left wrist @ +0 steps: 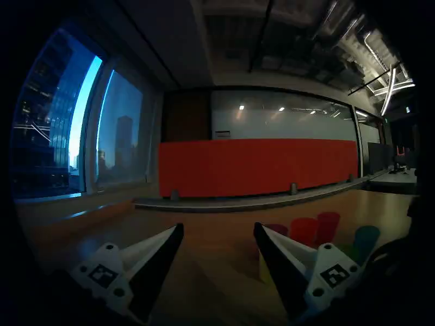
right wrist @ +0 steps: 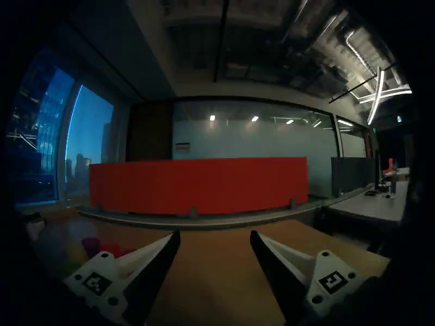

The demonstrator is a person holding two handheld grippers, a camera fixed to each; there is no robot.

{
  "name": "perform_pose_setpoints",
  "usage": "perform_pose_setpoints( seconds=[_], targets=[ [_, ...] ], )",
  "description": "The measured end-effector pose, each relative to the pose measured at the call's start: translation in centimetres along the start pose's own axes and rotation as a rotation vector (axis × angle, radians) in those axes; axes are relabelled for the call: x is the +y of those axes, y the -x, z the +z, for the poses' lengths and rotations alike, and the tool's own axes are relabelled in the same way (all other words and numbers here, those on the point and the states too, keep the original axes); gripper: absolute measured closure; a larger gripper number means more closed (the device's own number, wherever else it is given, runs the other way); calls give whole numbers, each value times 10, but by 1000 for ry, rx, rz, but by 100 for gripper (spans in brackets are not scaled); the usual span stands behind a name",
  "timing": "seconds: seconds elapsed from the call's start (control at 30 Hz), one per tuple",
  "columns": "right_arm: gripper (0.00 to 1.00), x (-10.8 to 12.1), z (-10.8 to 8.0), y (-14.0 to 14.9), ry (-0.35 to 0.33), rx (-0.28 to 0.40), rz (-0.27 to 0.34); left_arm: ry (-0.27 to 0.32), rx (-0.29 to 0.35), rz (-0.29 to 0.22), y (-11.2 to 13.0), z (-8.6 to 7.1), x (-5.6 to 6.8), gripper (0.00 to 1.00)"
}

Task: Pour water

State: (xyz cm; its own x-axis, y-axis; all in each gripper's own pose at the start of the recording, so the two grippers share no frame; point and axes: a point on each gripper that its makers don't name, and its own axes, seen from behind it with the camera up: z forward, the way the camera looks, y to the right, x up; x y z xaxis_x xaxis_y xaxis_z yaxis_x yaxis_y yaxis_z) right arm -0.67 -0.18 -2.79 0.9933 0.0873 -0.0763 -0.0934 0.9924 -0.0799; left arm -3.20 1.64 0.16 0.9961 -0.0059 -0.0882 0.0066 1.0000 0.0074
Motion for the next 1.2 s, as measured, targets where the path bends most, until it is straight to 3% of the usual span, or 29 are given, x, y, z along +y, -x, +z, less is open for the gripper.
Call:
perform_pose_setpoints(
  seconds=[0.37, 1.2],
  targets=[
    [1, -6, 3, 1, -9, -1, 4, -6, -19, -28, 13, 4, -11, 4],
    [1, -5, 0, -8, -14, 10, -3, 9, -60, -19, 25, 9, -6, 4]
  ],
)
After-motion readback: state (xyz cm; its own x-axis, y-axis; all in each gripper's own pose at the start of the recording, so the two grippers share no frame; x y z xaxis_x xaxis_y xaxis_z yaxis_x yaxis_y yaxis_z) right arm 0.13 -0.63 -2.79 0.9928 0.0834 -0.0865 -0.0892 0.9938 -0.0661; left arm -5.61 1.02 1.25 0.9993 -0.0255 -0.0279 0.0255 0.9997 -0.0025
